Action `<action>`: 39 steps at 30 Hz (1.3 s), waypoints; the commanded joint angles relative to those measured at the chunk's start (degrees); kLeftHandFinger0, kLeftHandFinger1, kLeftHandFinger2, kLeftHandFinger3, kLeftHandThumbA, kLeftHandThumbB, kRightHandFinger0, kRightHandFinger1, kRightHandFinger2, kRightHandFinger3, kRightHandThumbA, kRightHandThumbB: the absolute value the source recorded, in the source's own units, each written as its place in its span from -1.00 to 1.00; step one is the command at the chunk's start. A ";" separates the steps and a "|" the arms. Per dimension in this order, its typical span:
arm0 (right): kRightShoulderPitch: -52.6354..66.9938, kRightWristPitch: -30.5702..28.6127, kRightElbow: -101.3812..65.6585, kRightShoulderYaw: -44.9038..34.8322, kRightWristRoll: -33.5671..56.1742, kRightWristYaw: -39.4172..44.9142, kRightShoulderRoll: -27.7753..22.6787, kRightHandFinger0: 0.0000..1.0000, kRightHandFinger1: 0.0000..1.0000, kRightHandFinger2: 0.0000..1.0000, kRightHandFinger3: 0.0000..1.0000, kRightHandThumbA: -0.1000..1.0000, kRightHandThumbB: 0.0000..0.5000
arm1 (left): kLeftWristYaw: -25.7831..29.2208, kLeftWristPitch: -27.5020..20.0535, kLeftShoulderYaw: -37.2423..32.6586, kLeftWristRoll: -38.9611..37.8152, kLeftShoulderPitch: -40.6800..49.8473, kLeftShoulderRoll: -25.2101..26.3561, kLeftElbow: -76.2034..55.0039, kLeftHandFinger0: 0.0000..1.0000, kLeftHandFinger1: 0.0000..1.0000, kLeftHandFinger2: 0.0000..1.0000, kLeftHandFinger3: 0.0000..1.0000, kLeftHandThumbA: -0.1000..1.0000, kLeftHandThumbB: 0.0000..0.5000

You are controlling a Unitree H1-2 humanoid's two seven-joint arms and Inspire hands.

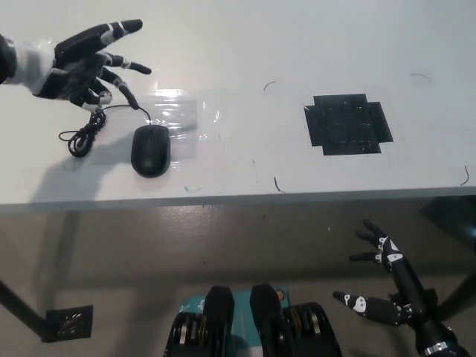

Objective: The robot uses left hand to click on the left button of the black mouse, which is placed on the left area of the table

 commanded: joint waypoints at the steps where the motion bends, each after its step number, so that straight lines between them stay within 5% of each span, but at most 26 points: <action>1: -0.14 -0.97 -4.13 0.26 -0.60 1.89 -1.93 0.50 0.28 0.77 1.00 0.93 -0.78 | -11.17 -17.35 -9.08 27.36 -16.45 0.98 12.70 -0.75 -0.56 0.05 1.00 1.00 0.05; 2: -0.13 -1.00 -4.21 0.26 -0.72 1.87 -1.95 0.50 0.27 0.77 1.00 0.91 -0.80 | -11.29 -16.33 -9.50 27.33 -16.85 0.18 14.41 -0.95 -0.61 0.01 1.00 1.00 0.33; 4: -0.13 -0.99 -4.30 0.32 -0.80 1.95 -1.98 0.50 0.27 0.76 1.00 0.89 -0.80 | -12.01 -12.70 -10.11 26.79 -17.50 -1.30 17.24 -1.00 -0.72 -0.14 1.00 1.00 0.47; 6: -0.02 -0.19 -4.73 0.39 -0.77 2.20 -1.97 0.57 0.27 0.77 1.00 0.88 -0.80 | -12.99 -13.85 -10.86 27.41 -18.08 -2.61 20.41 -1.00 -0.65 -0.13 1.00 1.00 0.58; 9: -0.11 -0.21 -4.46 0.41 -0.83 2.21 -2.01 0.60 0.28 0.77 1.00 0.89 -0.75 | -14.08 -11.65 -11.38 27.93 -18.78 -4.37 23.10 -1.00 -0.86 -0.40 1.00 1.00 0.52; 13: 0.07 0.69 -5.14 0.47 -0.74 2.66 -2.21 0.58 0.28 0.77 1.00 0.95 -0.72 | -18.02 -9.66 -13.20 30.24 -20.19 -8.07 28.70 -1.00 -1.00 -0.33 1.00 1.00 0.67; 20: 0.65 1.80 -6.25 0.60 -1.06 3.36 -2.55 0.50 0.31 0.81 1.00 0.91 -0.72 | -19.26 -10.83 -11.15 33.76 -19.58 -11.53 32.85 -1.00 -1.00 -0.18 1.00 1.00 0.78; 30: 0.49 3.47 -7.41 0.80 -1.31 4.16 -2.96 0.47 0.29 0.80 1.00 0.93 -0.64 | -19.57 -11.05 -5.20 40.23 -18.03 -16.56 33.85 -1.00 -1.00 -0.42 1.00 1.00 0.82; 36: 0.43 3.57 -7.55 0.68 -1.11 4.57 -3.17 0.43 0.29 0.80 1.00 0.94 -0.62 | -20.82 -10.38 -2.11 43.62 -16.22 -18.95 35.01 -1.00 -0.95 -0.25 1.00 1.00 0.85; 39: 0.37 3.96 -7.84 0.59 -0.96 4.88 -3.32 0.45 0.30 0.81 1.00 0.92 -0.59 | -21.43 -11.56 -0.56 45.00 -15.65 -19.73 35.38 -1.00 -1.00 -0.51 1.00 1.00 0.91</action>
